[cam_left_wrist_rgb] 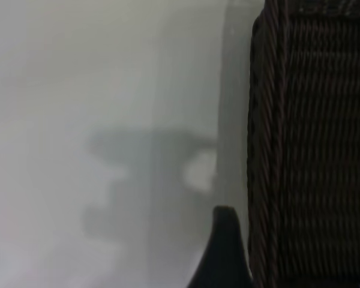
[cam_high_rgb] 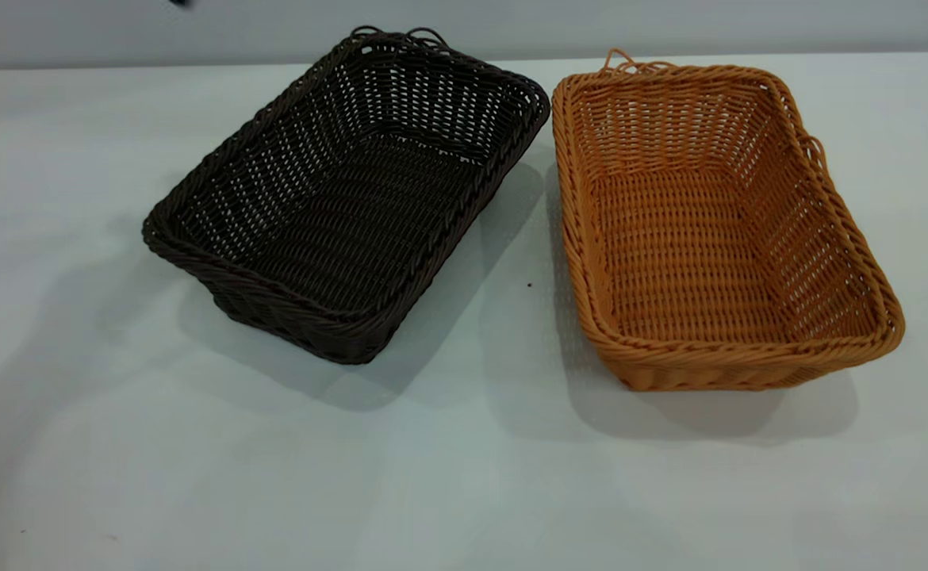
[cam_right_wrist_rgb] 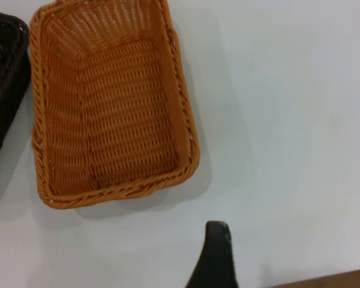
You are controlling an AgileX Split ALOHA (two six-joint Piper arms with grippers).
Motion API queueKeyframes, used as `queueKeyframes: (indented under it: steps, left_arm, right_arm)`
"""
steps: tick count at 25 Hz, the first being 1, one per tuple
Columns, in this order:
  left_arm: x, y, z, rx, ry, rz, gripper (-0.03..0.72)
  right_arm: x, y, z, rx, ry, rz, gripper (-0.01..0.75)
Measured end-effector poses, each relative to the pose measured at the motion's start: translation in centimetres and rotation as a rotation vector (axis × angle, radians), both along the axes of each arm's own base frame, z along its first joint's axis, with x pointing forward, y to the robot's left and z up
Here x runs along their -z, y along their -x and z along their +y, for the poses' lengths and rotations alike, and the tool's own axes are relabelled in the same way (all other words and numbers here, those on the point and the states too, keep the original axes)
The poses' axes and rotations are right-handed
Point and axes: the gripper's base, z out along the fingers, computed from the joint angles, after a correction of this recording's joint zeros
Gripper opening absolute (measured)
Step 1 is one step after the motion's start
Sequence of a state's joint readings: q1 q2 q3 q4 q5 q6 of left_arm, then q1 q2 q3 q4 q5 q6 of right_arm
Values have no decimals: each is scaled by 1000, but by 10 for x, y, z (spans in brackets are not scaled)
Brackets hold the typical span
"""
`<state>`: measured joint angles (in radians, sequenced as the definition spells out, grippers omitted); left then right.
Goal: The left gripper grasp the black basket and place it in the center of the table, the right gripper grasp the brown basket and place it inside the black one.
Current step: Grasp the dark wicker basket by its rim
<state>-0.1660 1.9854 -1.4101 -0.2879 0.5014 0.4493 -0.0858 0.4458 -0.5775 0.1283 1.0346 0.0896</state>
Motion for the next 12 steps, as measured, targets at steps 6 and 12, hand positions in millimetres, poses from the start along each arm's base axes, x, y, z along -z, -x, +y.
queueKeyframes:
  steps: [6, 12]
  left_arm:
    - [54, -32, -21, 57, -22, 48, 548]
    - [97, -44, -48, 127, -40, 85, 548]
  right_arm:
    - [9, -29, 0, 7, -49, 105, 565]
    - [23, -58, 0, 17, -106, 204, 565]
